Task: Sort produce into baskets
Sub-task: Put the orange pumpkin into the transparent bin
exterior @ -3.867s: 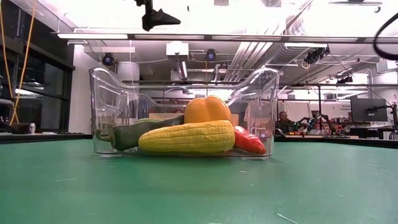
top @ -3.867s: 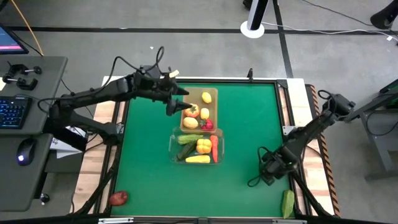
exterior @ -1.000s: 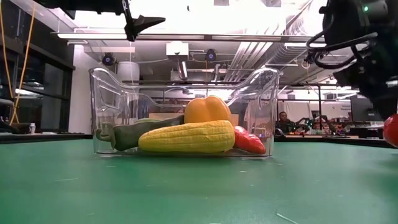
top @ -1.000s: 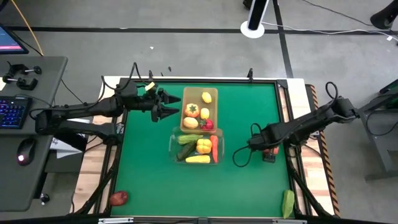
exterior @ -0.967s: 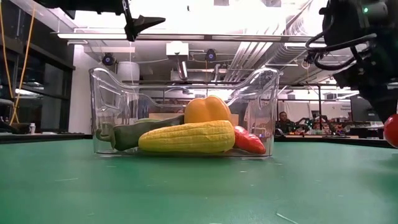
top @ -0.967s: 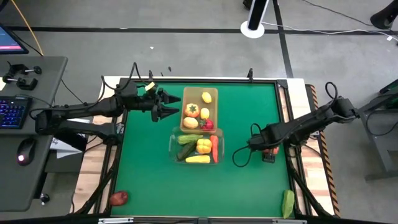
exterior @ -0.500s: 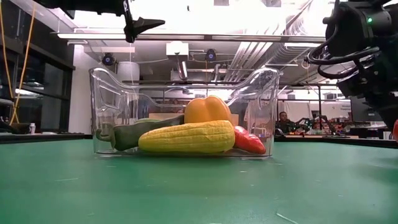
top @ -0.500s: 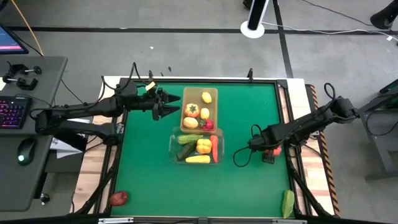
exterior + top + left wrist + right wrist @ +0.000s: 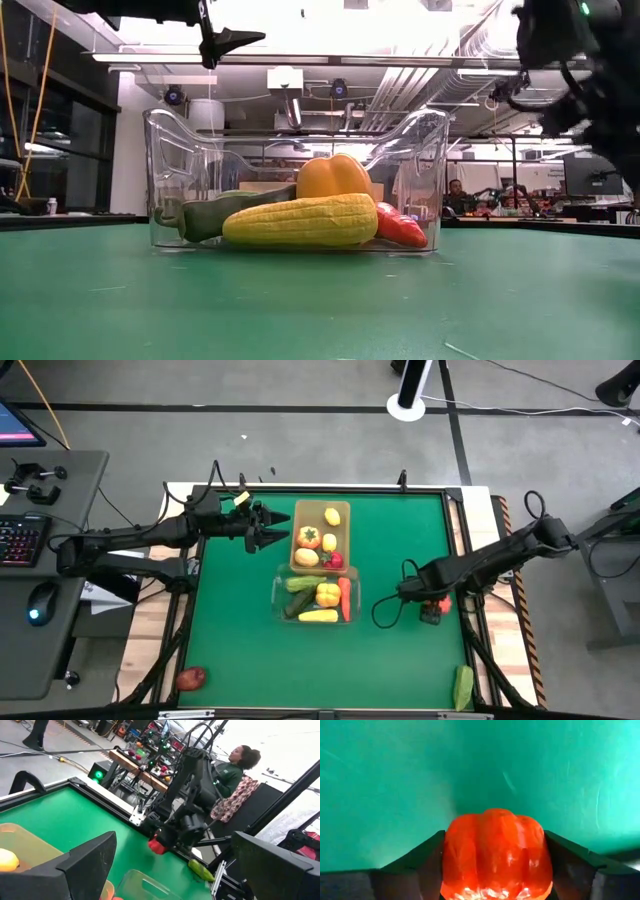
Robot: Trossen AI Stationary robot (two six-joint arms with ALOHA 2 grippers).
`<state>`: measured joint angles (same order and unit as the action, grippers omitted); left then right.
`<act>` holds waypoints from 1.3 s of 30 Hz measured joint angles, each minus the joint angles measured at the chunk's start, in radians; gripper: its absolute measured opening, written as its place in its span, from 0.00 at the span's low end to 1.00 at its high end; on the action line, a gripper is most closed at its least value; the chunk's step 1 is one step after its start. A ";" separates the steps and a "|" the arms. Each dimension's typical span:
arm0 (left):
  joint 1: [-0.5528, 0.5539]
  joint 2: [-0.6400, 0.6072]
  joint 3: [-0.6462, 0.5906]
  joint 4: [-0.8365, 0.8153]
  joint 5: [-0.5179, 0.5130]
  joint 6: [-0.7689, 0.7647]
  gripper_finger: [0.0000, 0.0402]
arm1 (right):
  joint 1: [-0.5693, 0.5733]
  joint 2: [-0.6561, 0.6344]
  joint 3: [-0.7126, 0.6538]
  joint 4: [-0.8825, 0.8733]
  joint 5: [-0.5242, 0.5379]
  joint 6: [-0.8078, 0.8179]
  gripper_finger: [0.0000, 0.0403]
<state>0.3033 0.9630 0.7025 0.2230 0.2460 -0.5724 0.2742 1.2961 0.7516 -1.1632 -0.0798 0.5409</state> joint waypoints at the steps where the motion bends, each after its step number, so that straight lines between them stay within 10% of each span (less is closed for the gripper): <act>1: 0.002 0.000 0.000 0.003 0.001 0.000 0.95 | 0.000 0.000 0.027 0.005 0.015 0.001 0.66; 15: 0.037 0.000 0.000 0.073 0.004 -0.005 0.95 | -0.216 0.000 0.382 0.498 0.338 -0.158 0.71; 27: 0.037 0.000 0.000 0.074 0.004 -0.027 0.95 | -0.347 0.014 0.380 0.703 0.199 -0.176 0.72; 39: 0.037 0.000 0.000 0.072 0.003 -0.026 0.95 | -0.209 0.142 0.380 0.877 -0.054 -0.096 0.72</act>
<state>0.3401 0.9630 0.7029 0.2947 0.2489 -0.5982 0.0648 1.4385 1.1313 -0.2865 -0.1337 0.4453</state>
